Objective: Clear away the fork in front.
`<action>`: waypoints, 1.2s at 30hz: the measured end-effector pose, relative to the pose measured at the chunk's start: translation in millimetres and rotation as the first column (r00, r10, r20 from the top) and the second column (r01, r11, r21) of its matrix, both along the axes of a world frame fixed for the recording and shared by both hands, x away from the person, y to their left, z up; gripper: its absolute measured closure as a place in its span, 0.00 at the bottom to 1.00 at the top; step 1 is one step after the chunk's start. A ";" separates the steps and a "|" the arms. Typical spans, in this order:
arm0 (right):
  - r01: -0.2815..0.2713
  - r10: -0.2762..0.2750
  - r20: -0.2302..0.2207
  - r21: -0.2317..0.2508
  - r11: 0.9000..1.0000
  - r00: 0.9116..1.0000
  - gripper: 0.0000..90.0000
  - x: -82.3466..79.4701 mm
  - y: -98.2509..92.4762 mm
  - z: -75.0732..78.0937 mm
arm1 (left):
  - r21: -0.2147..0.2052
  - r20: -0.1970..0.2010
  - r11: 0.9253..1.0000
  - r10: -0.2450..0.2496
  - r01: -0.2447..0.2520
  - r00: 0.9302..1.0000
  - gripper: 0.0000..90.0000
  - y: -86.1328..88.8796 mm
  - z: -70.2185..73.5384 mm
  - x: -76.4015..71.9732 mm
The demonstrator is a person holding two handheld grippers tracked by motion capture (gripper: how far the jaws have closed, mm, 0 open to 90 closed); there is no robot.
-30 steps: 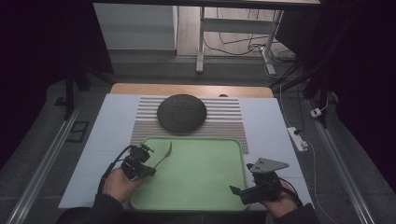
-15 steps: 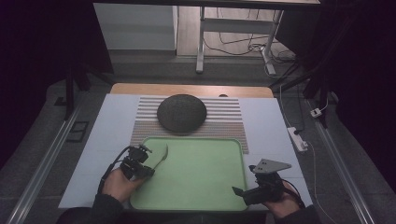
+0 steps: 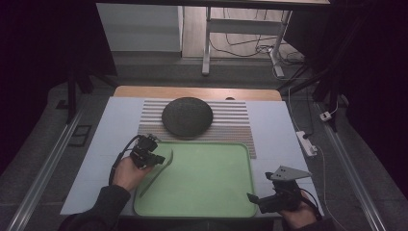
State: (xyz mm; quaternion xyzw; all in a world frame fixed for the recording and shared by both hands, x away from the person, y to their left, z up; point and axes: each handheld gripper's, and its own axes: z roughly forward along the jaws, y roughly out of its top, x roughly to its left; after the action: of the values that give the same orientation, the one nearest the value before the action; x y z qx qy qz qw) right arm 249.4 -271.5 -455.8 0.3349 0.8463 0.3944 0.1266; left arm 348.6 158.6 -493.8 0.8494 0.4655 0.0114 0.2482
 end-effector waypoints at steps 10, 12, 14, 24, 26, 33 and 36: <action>-0.043 0.042 -0.026 -0.045 0.998 0.999 0.00 1.2 4.9 -2.2 | 0.001 -0.017 1.000 -0.027 0.027 0.999 0.98 -12.9 -10.3 9.5; -0.043 0.042 -0.027 -0.045 0.998 0.999 0.00 1.3 5.0 -2.2 | -0.001 -0.015 0.999 -0.042 0.042 0.999 0.98 -16.8 -10.1 7.9; -0.046 0.044 -0.029 -0.044 0.998 0.999 0.00 1.4 5.0 -2.2 | -0.007 -0.019 0.998 -0.056 0.056 0.998 0.98 -20.6 -10.3 6.4; -0.054 0.052 -0.038 -0.056 0.997 0.998 0.00 2.2 6.1 -2.8 | -0.057 -0.031 0.988 -0.146 0.144 0.989 0.98 -45.5 -13.2 -0.6; -0.056 0.053 -0.039 -0.056 0.997 0.998 0.00 2.3 6.3 -3.0 | -0.031 -0.035 0.987 -0.157 0.156 0.987 0.98 -52.7 -17.3 -2.1; -0.055 0.053 -0.043 -0.058 0.997 0.998 0.00 2.7 6.2 -3.1 | -0.002 0.006 0.990 -0.144 0.144 0.990 0.98 -52.3 -20.1 -1.9; -0.056 0.053 -0.046 -0.058 0.997 0.998 0.00 2.8 6.3 -3.2 | -0.017 -0.003 0.994 -0.112 0.112 0.994 0.98 -44.0 -21.0 2.1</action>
State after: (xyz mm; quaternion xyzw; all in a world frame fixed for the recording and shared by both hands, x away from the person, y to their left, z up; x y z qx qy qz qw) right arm 252.2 -265.2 -459.0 0.3163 0.8691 0.3649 0.1069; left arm 350.7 114.6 -514.9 0.8720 0.4179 -0.0081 0.2547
